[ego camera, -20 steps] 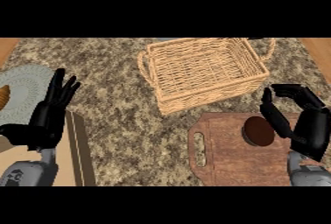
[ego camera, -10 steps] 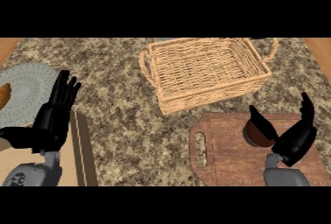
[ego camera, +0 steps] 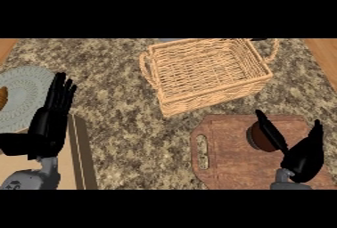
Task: Pick the cupcake from the cutting board and place it in the basket
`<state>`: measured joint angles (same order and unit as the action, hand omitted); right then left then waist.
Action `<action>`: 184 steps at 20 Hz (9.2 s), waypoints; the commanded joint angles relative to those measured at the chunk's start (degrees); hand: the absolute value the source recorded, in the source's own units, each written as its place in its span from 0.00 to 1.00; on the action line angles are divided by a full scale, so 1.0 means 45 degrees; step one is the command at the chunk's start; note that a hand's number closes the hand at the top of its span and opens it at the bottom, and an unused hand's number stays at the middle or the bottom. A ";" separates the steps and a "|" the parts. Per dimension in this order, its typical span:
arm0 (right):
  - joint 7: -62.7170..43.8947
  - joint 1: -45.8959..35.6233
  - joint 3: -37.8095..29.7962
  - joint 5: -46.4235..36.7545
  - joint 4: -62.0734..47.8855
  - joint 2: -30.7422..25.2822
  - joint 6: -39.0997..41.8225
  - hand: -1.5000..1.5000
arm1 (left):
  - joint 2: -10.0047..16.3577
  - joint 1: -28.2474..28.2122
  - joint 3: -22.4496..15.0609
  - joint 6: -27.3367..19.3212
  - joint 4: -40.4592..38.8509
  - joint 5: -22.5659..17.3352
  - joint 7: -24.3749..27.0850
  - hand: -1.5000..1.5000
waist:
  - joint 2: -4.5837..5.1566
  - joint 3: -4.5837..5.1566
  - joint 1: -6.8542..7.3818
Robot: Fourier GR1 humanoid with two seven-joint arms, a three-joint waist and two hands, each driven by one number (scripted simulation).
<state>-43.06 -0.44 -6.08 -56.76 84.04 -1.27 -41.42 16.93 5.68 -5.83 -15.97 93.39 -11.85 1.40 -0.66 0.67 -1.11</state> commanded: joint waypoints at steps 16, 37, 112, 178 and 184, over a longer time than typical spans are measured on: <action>-0.9350 -0.3469 0.1422 -0.3726 0.3377 0.0281 1.0486 0.00 | -0.0585 -0.0349 -0.0765 -0.0245 -0.0131 0.0040 -0.0081 0.50 | -0.0016 -0.0032 0.0197; -0.9371 -0.3622 0.0971 -0.3838 0.4721 0.0281 1.1986 0.00 | -0.0849 -0.0715 -0.1215 -0.0332 0.0441 0.0222 -0.0196 0.50 | 0.0085 -0.0123 0.0313; -0.0058 -0.5197 1.3512 0.0053 -0.1088 0.0270 0.8308 1.00 | -0.0945 0.0166 -0.0985 0.0360 -0.0420 0.0054 -0.0047 0.50 | 0.0284 -0.0167 0.1233; 0.5363 -0.6701 0.3767 0.2277 -0.1025 -0.1618 0.8502 1.00 | -0.1716 -0.0823 -0.0269 0.0522 0.0715 0.1106 -0.0528 0.50 | 0.0162 -0.0150 0.0304; 0.4921 -0.6620 0.2879 0.1972 -0.1535 -0.1292 0.7874 1.00 | -0.1581 -0.1058 0.0126 0.0950 0.0421 0.1064 -0.0056 0.50 | 0.0157 -0.0147 0.0298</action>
<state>-21.33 -29.91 9.28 -46.91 80.55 -8.36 -3.15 10.64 0.31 -6.47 -12.55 97.01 -7.07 -0.23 -0.10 -0.17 0.26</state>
